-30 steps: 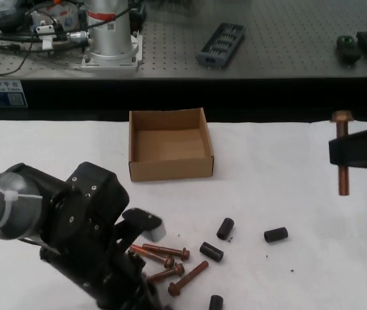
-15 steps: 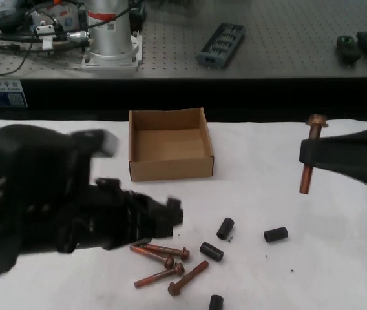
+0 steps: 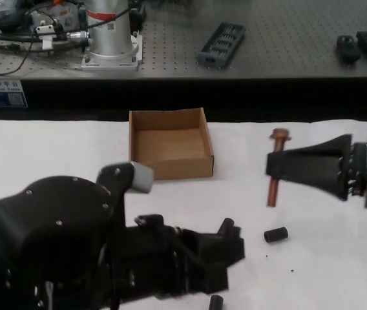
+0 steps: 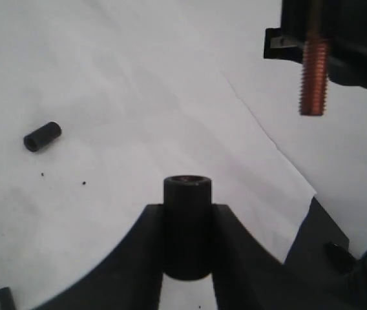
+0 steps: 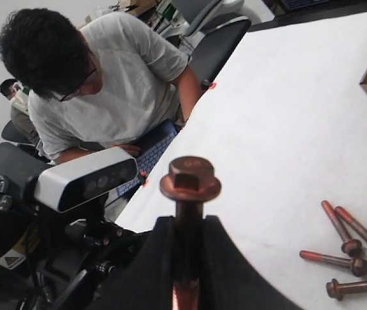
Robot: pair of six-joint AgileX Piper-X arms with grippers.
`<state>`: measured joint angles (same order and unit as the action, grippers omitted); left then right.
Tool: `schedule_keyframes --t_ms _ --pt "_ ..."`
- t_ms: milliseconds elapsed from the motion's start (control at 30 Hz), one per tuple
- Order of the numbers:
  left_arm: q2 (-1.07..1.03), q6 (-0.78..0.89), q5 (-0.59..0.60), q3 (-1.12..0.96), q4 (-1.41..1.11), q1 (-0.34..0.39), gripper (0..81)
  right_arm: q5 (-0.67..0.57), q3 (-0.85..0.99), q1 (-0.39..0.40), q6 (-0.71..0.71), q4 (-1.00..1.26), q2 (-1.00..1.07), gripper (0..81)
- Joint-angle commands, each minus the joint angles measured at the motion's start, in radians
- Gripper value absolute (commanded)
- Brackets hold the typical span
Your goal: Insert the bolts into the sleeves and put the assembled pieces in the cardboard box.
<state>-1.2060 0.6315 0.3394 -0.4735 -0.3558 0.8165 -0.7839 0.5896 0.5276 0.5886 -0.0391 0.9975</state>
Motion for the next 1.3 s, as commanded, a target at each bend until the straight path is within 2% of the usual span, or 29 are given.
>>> schedule_keyframes --t_ms 0,100,267,667,933,1133,1267 --pt "0.005 0.029 0.033 -0.002 -0.024 0.037 10.4 -0.016 -0.005 0.023 -0.005 0.024 0.003 4.3" --pt "0.005 0.026 0.076 -0.002 -0.021 0.036 10.4 -0.016 -0.032 0.044 -0.005 0.024 0.003 4.3" --pt "0.005 0.013 0.084 -0.002 -0.021 0.036 10.4 -0.019 -0.084 0.045 0.002 0.024 0.003 4.3" --pt "0.005 0.013 0.224 -0.002 -0.021 0.036 10.4 -0.019 -0.088 0.045 0.002 0.052 0.003 4.3" --pt "0.015 -0.003 0.226 -0.002 -0.021 0.036 10.4 -0.019 -0.088 0.045 0.002 0.052 0.003 4.3" --pt "0.033 -0.003 0.163 -0.002 -0.021 0.036 10.4 -0.019 -0.088 0.045 0.002 0.052 0.003 4.3" --pt "0.033 -0.003 0.162 -0.002 -0.027 0.036 10.4 -0.019 -0.088 0.045 0.002 0.052 0.003 4.3"
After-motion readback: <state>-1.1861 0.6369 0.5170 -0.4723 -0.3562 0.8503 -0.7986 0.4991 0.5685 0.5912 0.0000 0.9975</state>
